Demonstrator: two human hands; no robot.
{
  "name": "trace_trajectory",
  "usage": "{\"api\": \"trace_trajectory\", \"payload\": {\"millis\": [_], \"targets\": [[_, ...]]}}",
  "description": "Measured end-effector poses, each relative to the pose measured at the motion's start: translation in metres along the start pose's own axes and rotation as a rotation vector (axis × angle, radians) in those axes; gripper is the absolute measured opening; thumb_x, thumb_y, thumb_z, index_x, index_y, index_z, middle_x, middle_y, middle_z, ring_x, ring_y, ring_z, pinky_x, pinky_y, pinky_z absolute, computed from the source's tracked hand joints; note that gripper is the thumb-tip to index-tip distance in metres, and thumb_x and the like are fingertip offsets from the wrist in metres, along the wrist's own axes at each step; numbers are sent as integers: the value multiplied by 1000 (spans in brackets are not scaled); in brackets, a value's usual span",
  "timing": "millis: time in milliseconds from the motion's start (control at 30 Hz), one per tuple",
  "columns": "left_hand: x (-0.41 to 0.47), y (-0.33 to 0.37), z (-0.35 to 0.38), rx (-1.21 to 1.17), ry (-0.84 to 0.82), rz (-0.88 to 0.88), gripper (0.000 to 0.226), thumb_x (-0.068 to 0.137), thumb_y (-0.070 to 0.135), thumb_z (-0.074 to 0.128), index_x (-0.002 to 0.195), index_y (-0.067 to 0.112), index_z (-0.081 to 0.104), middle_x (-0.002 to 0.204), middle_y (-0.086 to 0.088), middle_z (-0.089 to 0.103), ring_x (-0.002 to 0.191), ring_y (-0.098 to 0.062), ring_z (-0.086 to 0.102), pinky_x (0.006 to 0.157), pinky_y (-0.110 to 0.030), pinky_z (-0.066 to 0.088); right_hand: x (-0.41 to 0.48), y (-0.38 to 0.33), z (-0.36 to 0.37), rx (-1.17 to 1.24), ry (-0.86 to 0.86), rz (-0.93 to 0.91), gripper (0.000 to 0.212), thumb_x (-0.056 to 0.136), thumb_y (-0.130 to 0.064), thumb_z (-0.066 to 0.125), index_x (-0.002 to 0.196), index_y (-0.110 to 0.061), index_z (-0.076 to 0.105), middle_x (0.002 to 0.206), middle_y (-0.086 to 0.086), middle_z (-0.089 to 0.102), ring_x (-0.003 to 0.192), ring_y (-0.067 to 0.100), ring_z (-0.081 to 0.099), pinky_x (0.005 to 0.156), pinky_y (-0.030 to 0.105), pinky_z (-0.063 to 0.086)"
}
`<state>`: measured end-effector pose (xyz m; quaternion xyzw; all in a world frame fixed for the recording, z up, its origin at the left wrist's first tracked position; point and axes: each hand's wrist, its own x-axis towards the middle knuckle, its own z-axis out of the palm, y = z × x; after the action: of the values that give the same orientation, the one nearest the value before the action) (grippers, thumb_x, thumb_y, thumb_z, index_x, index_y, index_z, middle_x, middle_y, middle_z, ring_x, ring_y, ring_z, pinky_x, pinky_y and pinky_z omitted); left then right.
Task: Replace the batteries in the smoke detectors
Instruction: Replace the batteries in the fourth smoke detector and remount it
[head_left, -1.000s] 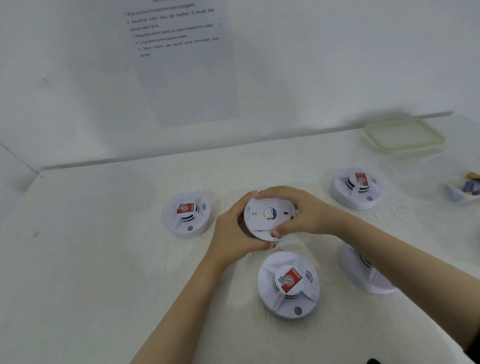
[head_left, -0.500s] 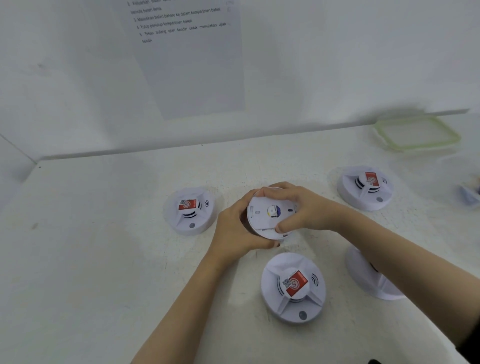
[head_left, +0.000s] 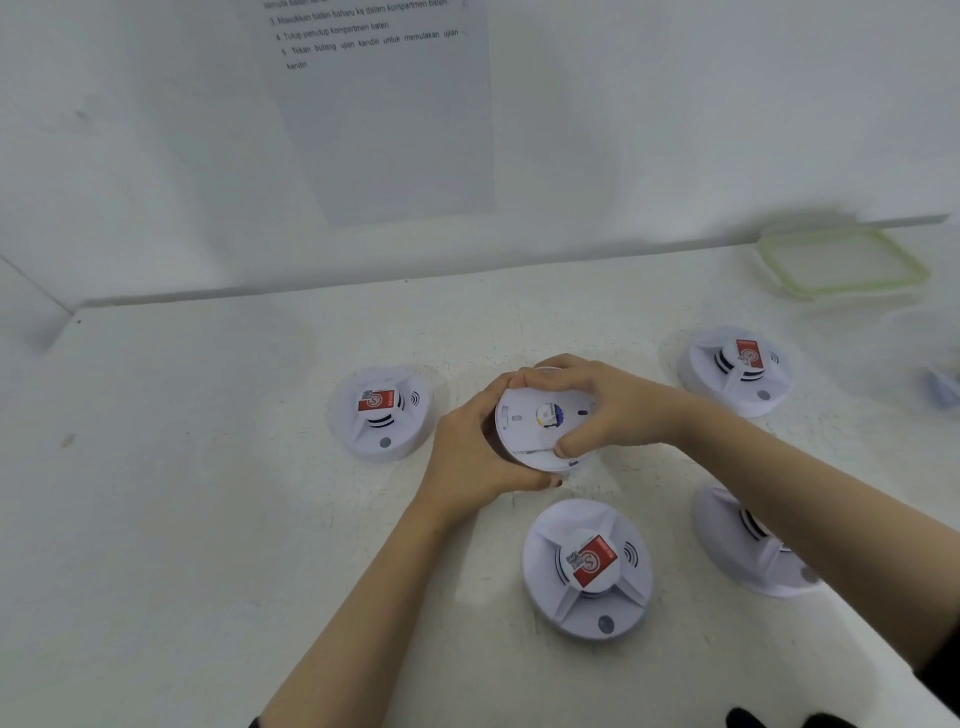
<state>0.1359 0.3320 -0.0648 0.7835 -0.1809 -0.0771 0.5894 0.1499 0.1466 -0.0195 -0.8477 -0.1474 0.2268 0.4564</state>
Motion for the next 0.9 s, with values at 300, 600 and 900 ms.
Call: {"api": "trace_trajectory", "payload": {"millis": [300,600,900], "targets": [[0,0,6,16,51,55,96,53,9,90,127,47,42,124,21,57,116,-2,56,93,-34,53,-9,4,4,-221,184,-96,75,70,-23,81,131,-44,45,130,-13,42,120,5,38,90,6,28],[10,0,11,90,52,25,109,37,26,94,131,30,38,125,10,51,115,-2,52,91,-26,51,-6,2,7,-3,213,-95,65,58,-29,80,116,-37,53,120,-9,54,106,11,53,84,28,49],[9,5,5,53,57,1,88,51,2,92,111,48,46,107,22,62,101,4,61,76,-14,51,6,3,9,10,216,-74,61,54,-25,75,106,-46,49,116,-18,50,105,4,51,76,18,43]]}}
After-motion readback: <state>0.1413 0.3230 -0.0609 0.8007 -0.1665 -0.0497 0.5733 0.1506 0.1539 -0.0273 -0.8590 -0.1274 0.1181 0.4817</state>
